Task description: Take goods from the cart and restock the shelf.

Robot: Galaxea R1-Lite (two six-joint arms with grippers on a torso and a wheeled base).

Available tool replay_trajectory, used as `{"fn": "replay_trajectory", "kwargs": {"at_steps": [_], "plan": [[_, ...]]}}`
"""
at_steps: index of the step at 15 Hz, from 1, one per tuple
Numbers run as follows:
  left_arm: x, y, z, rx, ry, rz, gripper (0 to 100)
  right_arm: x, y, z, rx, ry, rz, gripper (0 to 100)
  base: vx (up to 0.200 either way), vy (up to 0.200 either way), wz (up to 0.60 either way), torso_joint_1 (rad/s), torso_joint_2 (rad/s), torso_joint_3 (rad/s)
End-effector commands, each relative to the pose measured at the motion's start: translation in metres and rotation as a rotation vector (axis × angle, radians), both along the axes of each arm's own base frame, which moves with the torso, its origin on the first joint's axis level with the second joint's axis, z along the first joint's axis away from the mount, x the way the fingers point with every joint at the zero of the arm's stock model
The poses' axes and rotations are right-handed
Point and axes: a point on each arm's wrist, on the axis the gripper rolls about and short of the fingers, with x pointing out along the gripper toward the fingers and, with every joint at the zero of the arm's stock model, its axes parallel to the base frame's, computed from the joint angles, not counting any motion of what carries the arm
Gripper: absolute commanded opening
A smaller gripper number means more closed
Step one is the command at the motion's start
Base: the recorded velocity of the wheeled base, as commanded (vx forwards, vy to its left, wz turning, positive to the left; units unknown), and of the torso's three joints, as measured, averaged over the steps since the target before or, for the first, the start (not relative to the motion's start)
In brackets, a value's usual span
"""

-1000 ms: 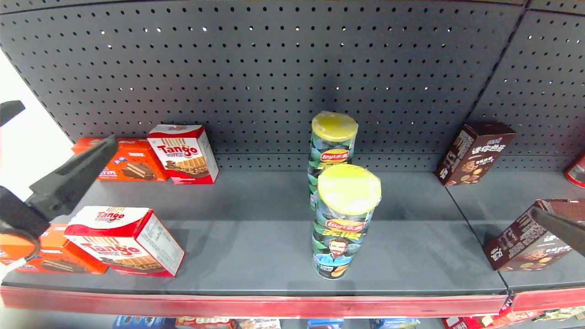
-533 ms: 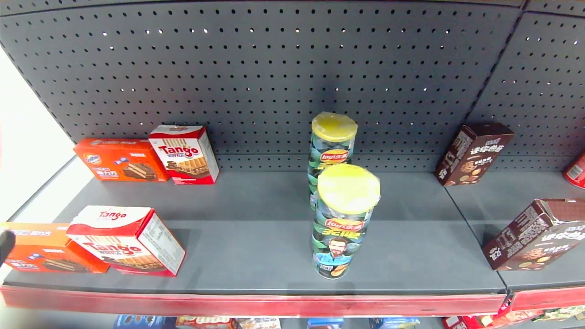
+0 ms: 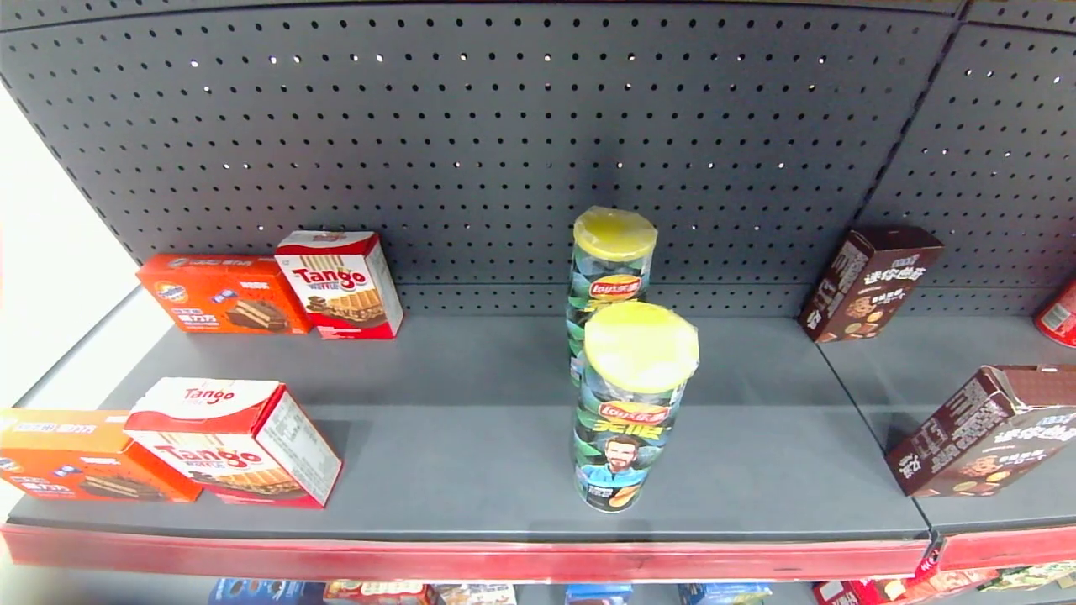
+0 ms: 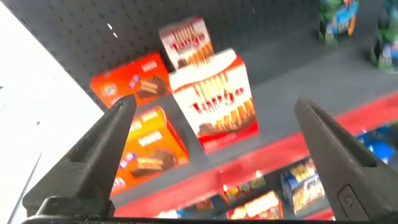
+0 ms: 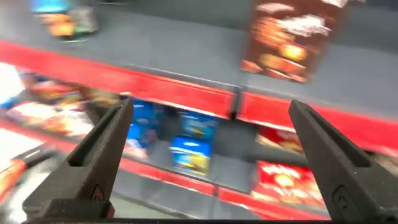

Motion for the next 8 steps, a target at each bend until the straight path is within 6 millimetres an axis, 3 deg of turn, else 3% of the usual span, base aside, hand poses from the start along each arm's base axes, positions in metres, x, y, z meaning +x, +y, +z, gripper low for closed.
{"fn": "replay_trajectory", "kwargs": {"at_steps": [1, 5, 8], "plan": [[0.0, 0.0, -0.019, 0.012, 0.029, -0.003, 100, 0.003, 0.0, -0.001, -0.006, 0.029, -0.056, 100, 0.0, 0.0, 0.0, 0.0, 0.0, 0.0], [0.008, -0.004, -0.058, 0.062, 0.158, 0.008, 100, 0.011, 0.004, 0.001, 0.014, 0.14, -0.327, 100, 0.0, 0.0, 0.0, 0.0, 0.0, 0.0], [0.011, -0.005, -0.065, 0.101, 0.256, 0.023, 100, 0.009, 0.007, 0.001, 0.046, 0.124, -0.262, 100, 0.0, 0.0, 0.0, 0.0, 0.0, 0.0]]}}
